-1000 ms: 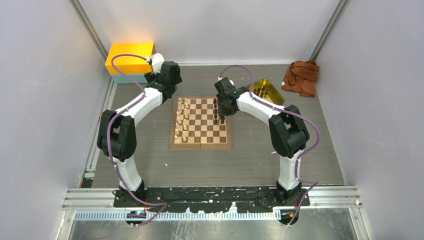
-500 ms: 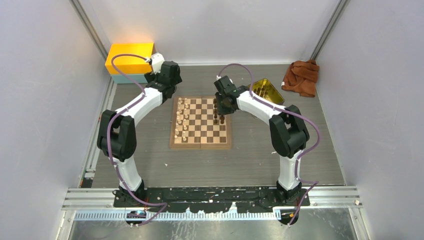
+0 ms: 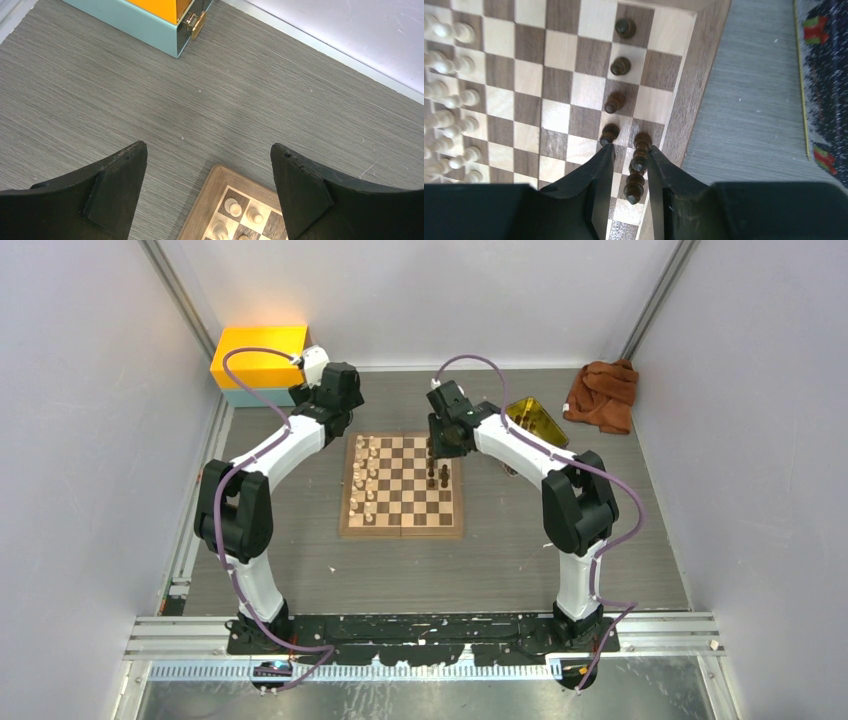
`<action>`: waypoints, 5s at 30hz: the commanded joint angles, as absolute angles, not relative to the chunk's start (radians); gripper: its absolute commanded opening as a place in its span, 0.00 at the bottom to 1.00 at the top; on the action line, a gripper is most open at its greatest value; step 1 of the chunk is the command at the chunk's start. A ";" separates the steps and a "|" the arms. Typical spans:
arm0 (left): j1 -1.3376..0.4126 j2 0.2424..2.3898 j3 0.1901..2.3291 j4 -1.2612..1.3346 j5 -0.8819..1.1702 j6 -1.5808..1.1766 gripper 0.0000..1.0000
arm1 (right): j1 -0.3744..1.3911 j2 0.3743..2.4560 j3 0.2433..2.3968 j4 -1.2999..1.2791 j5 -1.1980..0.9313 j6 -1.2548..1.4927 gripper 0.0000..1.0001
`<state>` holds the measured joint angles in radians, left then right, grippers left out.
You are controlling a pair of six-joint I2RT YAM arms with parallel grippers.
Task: Set up the chess pieces on the board
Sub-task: Place the chess piece on the chessboard, then pick up the chess piece from the storage box.
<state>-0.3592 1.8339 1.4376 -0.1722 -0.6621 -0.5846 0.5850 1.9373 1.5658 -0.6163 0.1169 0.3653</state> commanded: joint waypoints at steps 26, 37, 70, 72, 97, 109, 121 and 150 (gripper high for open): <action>-0.362 1.846 1.480 -0.106 -0.693 -0.537 0.94 | 0.176 1.947 1.704 -0.619 0.205 0.404 0.48; -0.360 1.867 1.489 -0.095 -0.689 -0.529 0.94 | 0.123 2.048 1.753 -0.600 0.172 0.408 0.48; -0.351 1.901 1.494 -0.094 -0.681 -0.538 0.94 | 0.116 2.208 1.961 -0.651 0.082 0.345 0.45; -0.351 1.902 1.496 -0.094 -0.681 -0.538 0.94 | 0.116 2.213 1.962 -0.653 0.080 0.345 0.45; -0.339 1.919 1.497 -0.094 -0.676 -0.545 0.94 | 0.115 2.267 2.005 -0.664 0.063 0.348 0.36; -0.334 1.927 1.502 -0.091 -0.670 -0.548 0.94 | 0.116 2.277 2.011 -0.666 0.059 0.346 0.22; -0.334 1.927 1.506 -0.092 -0.664 -0.556 0.94 | 0.115 2.241 2.014 -0.665 0.067 0.338 0.01; -0.334 1.883 1.473 -0.100 -0.664 -0.565 0.94 | 0.123 2.153 2.004 -0.627 0.066 0.317 0.01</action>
